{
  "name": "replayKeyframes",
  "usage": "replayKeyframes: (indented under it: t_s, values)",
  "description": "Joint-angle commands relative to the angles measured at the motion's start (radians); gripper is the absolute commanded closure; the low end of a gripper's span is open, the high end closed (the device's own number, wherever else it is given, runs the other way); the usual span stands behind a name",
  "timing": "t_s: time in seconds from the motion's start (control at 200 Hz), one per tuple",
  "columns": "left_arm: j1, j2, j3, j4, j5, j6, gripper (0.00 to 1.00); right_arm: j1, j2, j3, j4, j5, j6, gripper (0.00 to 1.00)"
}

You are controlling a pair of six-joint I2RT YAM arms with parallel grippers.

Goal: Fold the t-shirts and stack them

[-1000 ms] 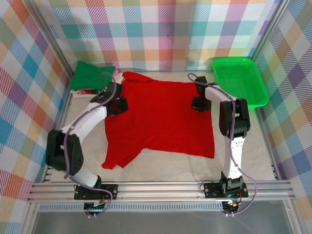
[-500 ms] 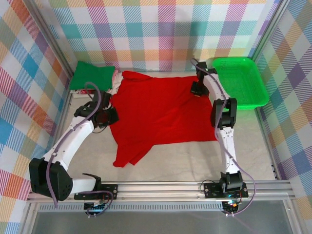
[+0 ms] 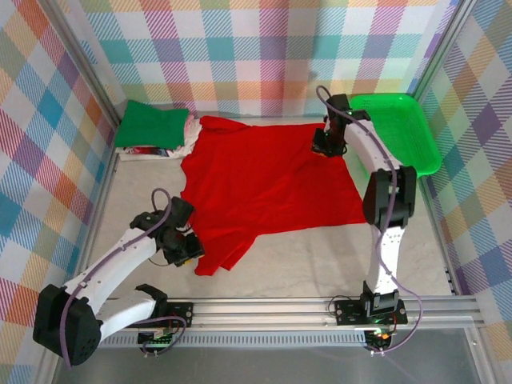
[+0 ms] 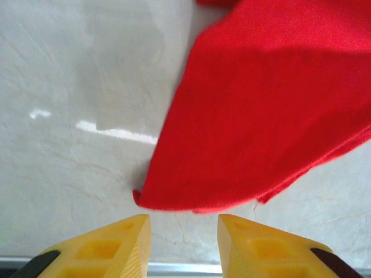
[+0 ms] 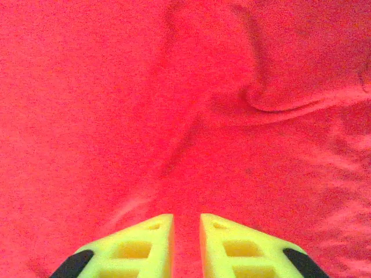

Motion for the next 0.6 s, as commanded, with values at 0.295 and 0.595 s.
replayKeyframes:
  t_s: [0.295,0.595]
  values:
    - [-0.045,0.020,-0.158,0.131,0.049,-0.141,0.61,0.057,-0.478,-0.670,0.585,-0.097,-0.065,0.65]
    - [-0.052,0.092,-0.183,0.235,0.056,-0.133,0.69,0.057,-0.454,-0.711,0.593,-0.116,-0.047,0.63]
